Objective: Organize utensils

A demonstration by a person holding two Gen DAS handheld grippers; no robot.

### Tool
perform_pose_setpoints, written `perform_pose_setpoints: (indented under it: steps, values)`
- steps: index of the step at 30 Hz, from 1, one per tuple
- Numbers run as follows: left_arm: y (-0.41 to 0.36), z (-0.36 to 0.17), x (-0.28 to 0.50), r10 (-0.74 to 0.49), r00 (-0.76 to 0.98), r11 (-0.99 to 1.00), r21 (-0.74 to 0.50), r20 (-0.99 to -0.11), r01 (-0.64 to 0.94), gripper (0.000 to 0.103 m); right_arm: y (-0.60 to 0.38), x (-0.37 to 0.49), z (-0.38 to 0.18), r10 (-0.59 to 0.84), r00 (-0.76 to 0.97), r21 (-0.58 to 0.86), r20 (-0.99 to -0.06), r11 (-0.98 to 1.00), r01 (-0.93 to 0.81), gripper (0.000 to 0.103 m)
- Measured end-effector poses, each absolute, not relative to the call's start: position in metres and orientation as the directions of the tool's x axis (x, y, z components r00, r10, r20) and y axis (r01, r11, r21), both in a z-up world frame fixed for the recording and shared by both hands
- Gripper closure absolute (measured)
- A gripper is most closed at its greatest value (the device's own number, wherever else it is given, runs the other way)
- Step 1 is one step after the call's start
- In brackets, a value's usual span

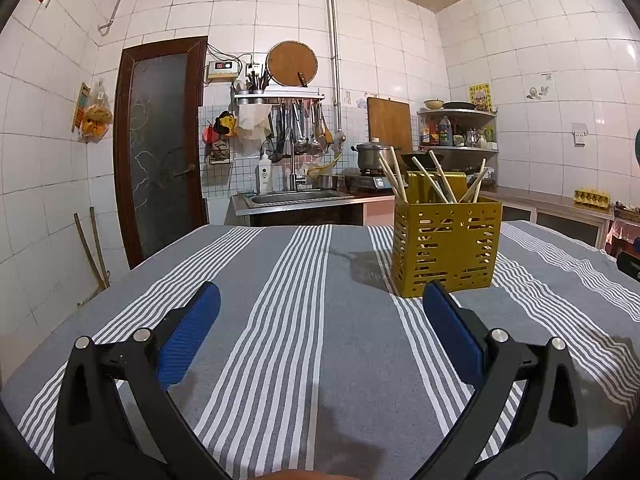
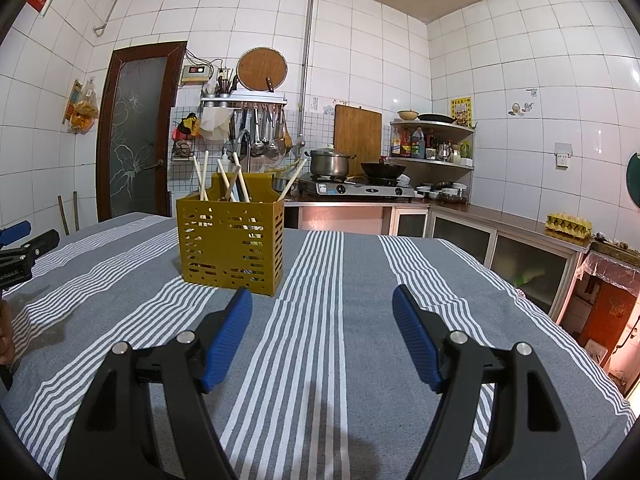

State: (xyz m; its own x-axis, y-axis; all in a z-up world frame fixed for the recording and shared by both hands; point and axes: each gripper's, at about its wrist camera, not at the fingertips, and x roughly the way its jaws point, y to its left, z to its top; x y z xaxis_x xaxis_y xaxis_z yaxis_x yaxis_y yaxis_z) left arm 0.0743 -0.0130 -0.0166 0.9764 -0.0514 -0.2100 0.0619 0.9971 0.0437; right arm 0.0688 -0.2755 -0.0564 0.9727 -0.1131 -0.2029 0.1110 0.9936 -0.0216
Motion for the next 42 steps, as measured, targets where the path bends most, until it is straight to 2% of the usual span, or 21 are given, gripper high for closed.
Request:
perform_pose_setpoints:
  steps: [42]
  values:
    - [-0.0097,-0.0165,0.0767,-0.053,0.974,0.997,0.044,-0.219,0.064,0.005,-0.2762,0.0690,-0.0560,-0.113,0.972,-0.024,-0.205,0.994,0.110,0.031]
